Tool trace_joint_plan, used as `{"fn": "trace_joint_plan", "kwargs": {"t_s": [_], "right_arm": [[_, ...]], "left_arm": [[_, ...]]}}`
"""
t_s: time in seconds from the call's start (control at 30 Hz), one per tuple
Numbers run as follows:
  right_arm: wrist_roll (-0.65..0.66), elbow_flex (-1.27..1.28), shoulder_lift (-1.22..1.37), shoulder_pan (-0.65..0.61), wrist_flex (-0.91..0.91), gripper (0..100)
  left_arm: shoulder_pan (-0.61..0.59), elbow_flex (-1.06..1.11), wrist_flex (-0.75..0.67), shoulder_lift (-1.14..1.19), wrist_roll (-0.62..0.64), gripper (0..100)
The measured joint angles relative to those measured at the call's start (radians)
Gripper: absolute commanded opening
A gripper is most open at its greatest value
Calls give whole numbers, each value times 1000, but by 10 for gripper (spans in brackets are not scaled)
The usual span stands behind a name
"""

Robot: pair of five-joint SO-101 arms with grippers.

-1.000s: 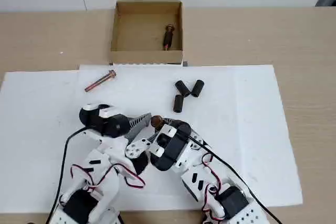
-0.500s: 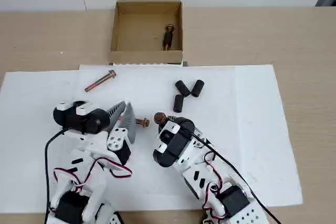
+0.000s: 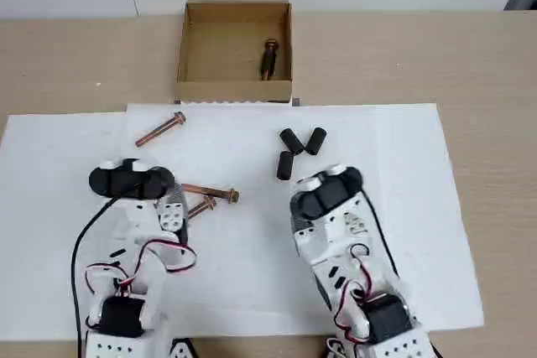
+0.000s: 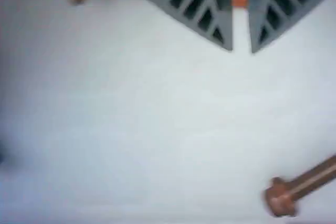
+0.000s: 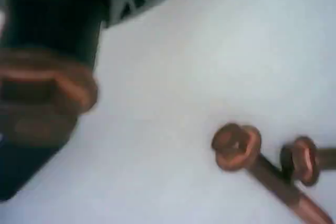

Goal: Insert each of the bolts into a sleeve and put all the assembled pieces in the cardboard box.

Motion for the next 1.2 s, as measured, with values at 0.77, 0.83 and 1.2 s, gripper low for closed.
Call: {"fn": "trace_joint_plan", "kwargs": {"t_s": [0.77,0.83,1.2], "right_arm": [[-112,-1122,1260,-2,-35,2],[-112,-1241,1386,-2,-35,3],[89,-1815,2016,34,-163,3]], "left_arm": [[-35,49,29,0,-49,6],[-35,49,29,0,-49,6],[-35,49,29,0,-49,6]]}}
